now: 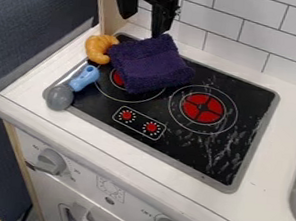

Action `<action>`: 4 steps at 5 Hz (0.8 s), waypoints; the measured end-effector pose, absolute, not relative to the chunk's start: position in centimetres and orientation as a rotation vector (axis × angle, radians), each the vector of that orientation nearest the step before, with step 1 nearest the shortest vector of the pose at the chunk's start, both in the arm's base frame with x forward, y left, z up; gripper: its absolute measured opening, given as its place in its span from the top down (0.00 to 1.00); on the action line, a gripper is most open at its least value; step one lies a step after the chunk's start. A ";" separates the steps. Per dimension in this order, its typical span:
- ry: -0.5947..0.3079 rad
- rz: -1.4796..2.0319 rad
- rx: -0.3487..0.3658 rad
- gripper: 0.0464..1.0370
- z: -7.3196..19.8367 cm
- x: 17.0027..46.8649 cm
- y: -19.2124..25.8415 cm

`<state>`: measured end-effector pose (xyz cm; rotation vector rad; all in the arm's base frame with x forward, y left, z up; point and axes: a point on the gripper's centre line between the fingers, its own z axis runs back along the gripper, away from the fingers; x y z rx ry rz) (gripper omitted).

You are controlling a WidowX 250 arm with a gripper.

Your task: Move the croissant to the lower right side of the stove

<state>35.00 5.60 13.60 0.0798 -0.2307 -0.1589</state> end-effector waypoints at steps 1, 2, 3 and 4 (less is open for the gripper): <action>-0.195 -0.161 0.072 0.04 12.3 34.9 5.6; -0.186 -0.109 0.092 0.04 11.4 34.1 8.2; -0.185 -0.039 0.104 0.04 11.1 33.1 11.3; -0.210 0.050 0.090 0.04 10.9 32.4 14.3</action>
